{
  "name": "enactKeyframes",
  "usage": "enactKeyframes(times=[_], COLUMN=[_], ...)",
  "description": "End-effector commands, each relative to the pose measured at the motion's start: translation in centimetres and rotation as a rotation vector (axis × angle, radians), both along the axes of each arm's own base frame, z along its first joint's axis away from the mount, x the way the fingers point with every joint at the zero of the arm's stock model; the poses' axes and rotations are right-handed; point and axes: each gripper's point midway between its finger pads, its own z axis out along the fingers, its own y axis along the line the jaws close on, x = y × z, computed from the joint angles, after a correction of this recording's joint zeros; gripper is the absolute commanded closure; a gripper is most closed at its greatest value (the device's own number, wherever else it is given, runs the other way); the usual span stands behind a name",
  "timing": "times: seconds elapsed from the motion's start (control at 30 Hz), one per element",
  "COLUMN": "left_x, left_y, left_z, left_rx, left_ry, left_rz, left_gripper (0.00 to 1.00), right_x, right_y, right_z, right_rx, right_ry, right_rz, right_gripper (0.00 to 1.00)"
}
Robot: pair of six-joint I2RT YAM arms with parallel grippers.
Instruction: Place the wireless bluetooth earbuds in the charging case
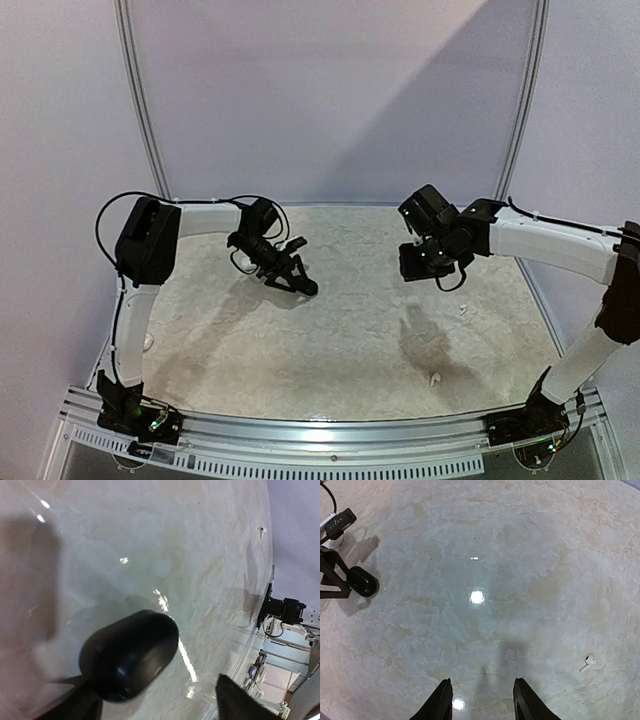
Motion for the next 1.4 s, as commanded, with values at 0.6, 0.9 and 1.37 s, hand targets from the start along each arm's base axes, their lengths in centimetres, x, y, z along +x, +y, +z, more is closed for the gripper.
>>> enactKeyframes(times=[0.6, 0.9, 1.37], left_x=[-11.0, -13.4, -16.2], left_y=[33.7, 37.4, 37.5], left_z=[11.3, 7.4, 1.2], left_rx=[0.938, 0.872, 0.739], left_ry=[0.050, 0.044, 0.038], left_rz=[-0.642, -0.186, -0.135], left_gripper=[0.01, 0.01, 0.11], right_x=[6.0, 7.0, 8.5], right_y=[8.4, 10.3, 13.0], right_z=[5.1, 5.8, 8.3], right_rx=[0.072, 0.067, 0.073], right_ry=[-0.159, -0.171, -0.199], right_rz=[0.199, 0.276, 0.323], right_gripper=[0.01, 0.01, 0.01])
